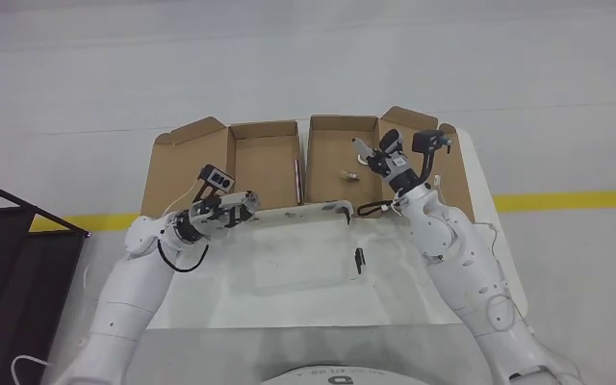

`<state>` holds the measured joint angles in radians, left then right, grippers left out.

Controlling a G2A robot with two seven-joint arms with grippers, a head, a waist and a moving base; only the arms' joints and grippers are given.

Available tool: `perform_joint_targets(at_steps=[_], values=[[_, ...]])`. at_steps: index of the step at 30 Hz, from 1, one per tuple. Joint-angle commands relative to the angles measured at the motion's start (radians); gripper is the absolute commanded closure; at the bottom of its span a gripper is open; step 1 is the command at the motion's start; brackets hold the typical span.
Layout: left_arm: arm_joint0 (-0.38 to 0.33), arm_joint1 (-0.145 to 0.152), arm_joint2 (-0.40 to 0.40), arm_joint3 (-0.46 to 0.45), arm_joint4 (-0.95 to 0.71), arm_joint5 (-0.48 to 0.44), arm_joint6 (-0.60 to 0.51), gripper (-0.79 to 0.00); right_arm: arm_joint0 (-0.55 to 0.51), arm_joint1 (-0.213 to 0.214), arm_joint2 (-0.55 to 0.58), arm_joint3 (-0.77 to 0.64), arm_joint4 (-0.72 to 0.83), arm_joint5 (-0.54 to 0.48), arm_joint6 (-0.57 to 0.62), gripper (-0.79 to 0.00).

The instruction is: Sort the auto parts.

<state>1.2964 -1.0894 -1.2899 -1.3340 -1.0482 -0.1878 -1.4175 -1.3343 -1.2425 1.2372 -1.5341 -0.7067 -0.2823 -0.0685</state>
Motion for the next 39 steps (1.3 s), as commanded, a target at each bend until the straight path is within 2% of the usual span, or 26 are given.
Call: perform_joint_targets(at_steps=[1,11,21,23,27,29,32,36,39], values=[[-0.004,-0.002,0.002,0.006,-0.008,0.002,0.007,0.000,0.000,0.000,0.000,0.000,0.000,0.000,0.000,-0.785],[0.001,-0.006,-0.006,0.004,-0.003,0.000,0.023,0.000,0.000,0.000,0.000,0.000,0.000,0.000,0.000,-0.785],[0.022,-0.004,-0.053,-0.009,0.070,-0.062,0.176,0.000,0.000,0.000,0.000,0.000,0.000,0.000,0.000,-0.785],[0.030,-0.002,-0.078,-0.007,0.127,-0.106,0.255,0.000,0.000,0.000,0.000,0.000,0.000,0.000,0.000,-0.785],[0.086,0.003,-0.160,-0.034,0.277,-0.229,0.586,0.000,0.000,0.000,0.000,0.000,0.000,0.000,0.000,-0.785],[0.130,0.004,-0.201,-0.082,0.384,-0.289,0.764,0.000,0.000,0.000,0.000,0.000,0.000,0.000,0.000,-0.785],[0.199,0.004,-0.244,-0.167,0.526,-0.337,0.955,0.000,0.000,0.000,0.000,0.000,0.000,0.000,0.000,-0.785],[0.267,-0.001,-0.264,-0.261,0.667,-0.352,1.106,0.000,0.000,0.000,0.000,0.000,0.000,0.000,0.000,-0.785],[0.294,-0.006,-0.259,-0.305,0.722,-0.346,1.157,0.000,0.000,0.000,0.000,0.000,0.000,0.000,0.000,-0.785]])
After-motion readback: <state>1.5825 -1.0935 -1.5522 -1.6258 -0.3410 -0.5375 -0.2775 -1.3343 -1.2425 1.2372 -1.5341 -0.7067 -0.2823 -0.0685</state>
